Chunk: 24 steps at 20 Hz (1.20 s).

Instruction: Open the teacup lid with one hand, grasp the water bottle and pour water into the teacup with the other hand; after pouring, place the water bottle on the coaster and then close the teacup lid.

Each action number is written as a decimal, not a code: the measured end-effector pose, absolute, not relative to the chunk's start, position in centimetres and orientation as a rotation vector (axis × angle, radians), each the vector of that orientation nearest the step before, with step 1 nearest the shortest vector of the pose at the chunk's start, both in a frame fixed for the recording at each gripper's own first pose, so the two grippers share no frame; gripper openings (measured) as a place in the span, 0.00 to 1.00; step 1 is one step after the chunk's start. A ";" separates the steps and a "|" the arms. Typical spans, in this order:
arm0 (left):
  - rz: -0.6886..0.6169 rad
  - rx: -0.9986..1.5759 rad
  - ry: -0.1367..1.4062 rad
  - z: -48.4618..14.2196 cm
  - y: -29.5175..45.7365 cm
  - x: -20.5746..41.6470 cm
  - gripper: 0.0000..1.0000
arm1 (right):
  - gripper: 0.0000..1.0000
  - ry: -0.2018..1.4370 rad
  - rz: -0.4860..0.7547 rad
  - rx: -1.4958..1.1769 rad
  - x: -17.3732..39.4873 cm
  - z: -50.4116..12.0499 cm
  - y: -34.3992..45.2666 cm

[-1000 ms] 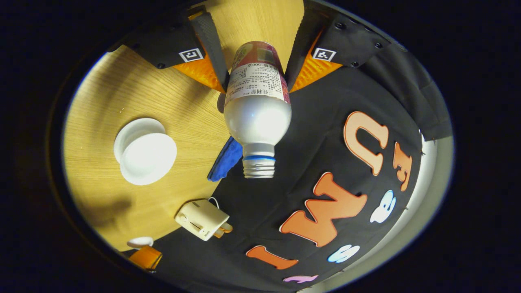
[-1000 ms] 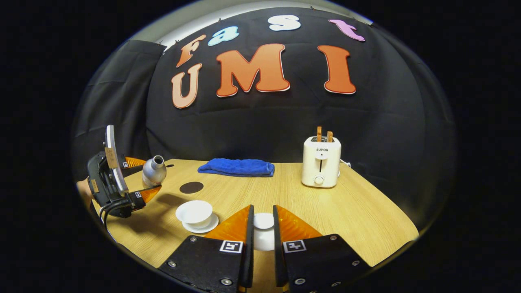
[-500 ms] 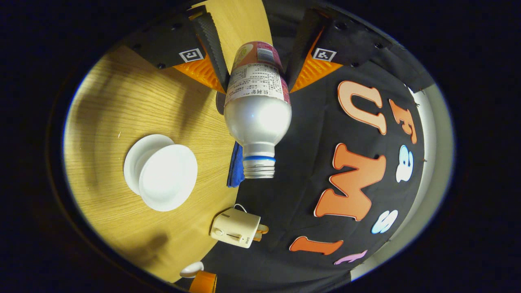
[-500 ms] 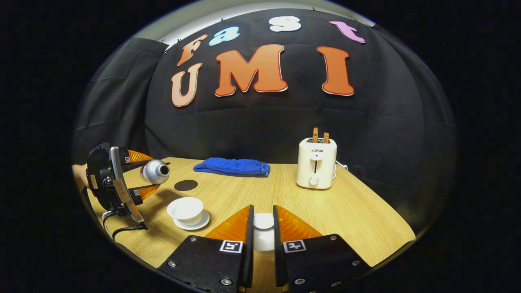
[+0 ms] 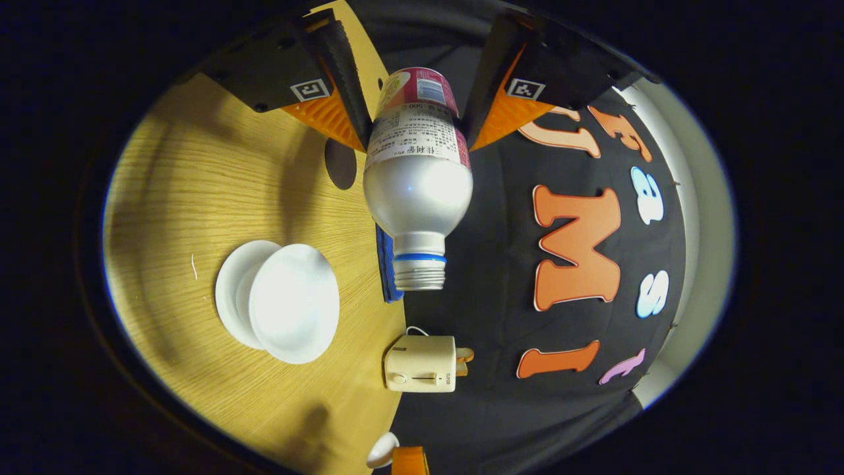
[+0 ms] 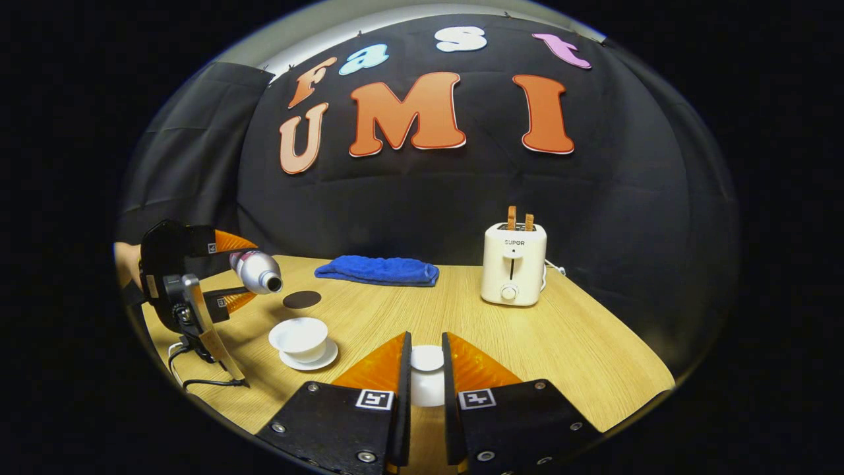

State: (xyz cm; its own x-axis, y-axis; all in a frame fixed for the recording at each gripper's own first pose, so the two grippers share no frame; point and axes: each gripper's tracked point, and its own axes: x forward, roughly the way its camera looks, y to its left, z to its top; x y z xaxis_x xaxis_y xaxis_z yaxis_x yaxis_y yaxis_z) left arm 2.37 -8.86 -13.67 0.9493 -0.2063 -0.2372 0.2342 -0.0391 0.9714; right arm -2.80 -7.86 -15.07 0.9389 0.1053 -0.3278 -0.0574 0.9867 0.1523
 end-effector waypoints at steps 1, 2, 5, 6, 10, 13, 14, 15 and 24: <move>-0.355 1.589 0.015 -13.4 -9.0 2.5 0.82 | 0.22 0.338 0.086 0.141 -2.8 -15.0 -7.9; -0.353 1.607 0.011 -13.4 -8.9 2.5 0.79 | 0.22 0.338 0.087 0.141 -2.9 -15.0 -7.9; -0.340 1.673 -0.008 -12.5 -9.0 2.6 0.84 | 0.22 0.335 0.089 0.144 -2.9 -14.9 -8.3; -0.335 1.689 -0.015 -12.4 -9.1 2.7 0.86 | 0.22 0.335 0.087 0.147 -3.1 -15.0 -8.4; -0.332 1.747 -0.027 -12.0 -9.1 2.9 0.82 | 0.22 0.336 0.072 0.135 -3.2 -15.3 -9.0; -0.328 1.782 -0.028 -12.4 -8.8 2.9 0.82 | 0.22 0.336 0.079 0.134 -3.5 -15.4 -8.9; -0.327 1.793 -0.031 -12.4 -8.8 2.9 0.81 | 0.22 0.335 0.078 0.134 -3.6 -15.3 -9.0; -0.326 1.804 -0.036 -12.3 -8.8 2.8 0.80 | 0.22 0.332 0.079 0.135 -3.6 -15.2 -9.0; -0.287 1.890 -0.072 -10.8 -8.1 2.9 0.85 | 0.22 0.340 0.073 0.113 -4.2 -15.4 -9.1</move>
